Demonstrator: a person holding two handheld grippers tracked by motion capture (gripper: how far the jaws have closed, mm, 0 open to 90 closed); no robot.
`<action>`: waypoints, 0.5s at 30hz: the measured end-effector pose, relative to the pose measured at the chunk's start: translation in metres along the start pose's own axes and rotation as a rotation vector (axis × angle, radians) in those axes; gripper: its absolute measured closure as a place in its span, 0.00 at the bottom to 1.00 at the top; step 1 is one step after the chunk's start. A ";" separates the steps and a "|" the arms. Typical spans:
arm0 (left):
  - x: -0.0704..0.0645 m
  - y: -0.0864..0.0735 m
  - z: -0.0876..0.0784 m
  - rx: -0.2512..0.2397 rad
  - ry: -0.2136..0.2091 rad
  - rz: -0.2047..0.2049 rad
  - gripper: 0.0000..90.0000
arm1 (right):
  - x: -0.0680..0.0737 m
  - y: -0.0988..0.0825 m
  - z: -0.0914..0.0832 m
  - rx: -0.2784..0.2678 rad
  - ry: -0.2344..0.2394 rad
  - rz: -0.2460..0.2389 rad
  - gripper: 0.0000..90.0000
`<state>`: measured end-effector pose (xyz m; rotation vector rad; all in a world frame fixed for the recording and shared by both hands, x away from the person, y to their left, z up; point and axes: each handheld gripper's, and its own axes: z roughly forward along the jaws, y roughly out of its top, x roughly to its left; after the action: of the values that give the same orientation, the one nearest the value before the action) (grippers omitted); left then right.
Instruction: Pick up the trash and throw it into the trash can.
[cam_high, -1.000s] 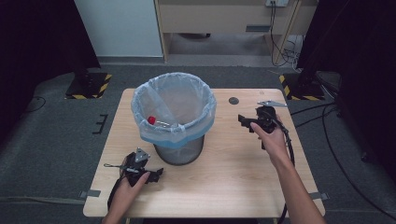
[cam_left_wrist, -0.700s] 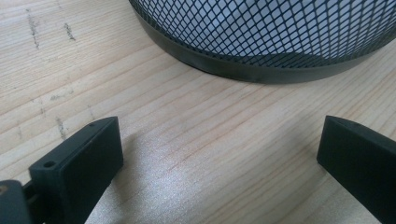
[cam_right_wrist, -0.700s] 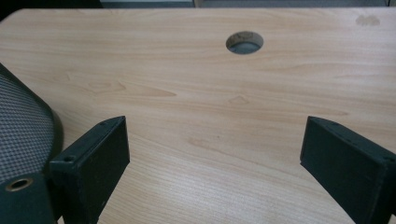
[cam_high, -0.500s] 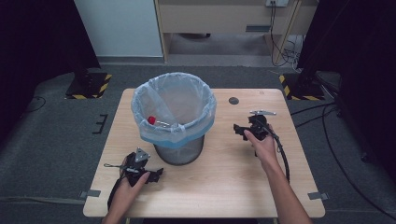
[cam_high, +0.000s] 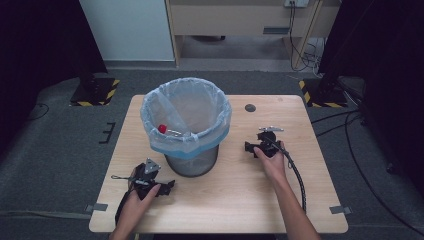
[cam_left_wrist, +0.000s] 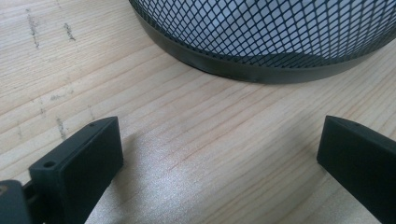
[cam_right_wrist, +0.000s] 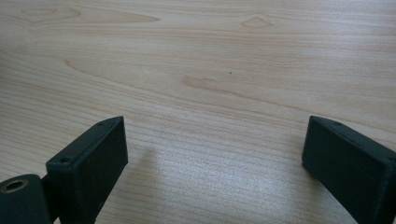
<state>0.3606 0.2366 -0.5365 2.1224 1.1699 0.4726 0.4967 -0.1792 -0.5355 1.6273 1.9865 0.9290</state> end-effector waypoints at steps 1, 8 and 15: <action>0.000 0.000 0.000 0.000 0.000 0.000 0.00 | 0.000 0.000 0.000 0.000 0.000 0.000 0.07; 0.000 0.000 0.000 0.000 0.000 0.000 0.00 | 0.008 -0.004 0.004 -0.002 -0.055 -0.087 0.05; 0.000 0.000 0.000 0.000 0.001 0.000 0.00 | 0.008 -0.004 0.004 0.012 -0.059 -0.078 0.00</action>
<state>0.3601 0.2365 -0.5364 2.1226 1.1706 0.4739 0.4943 -0.1706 -0.5406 1.5534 2.0037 0.8321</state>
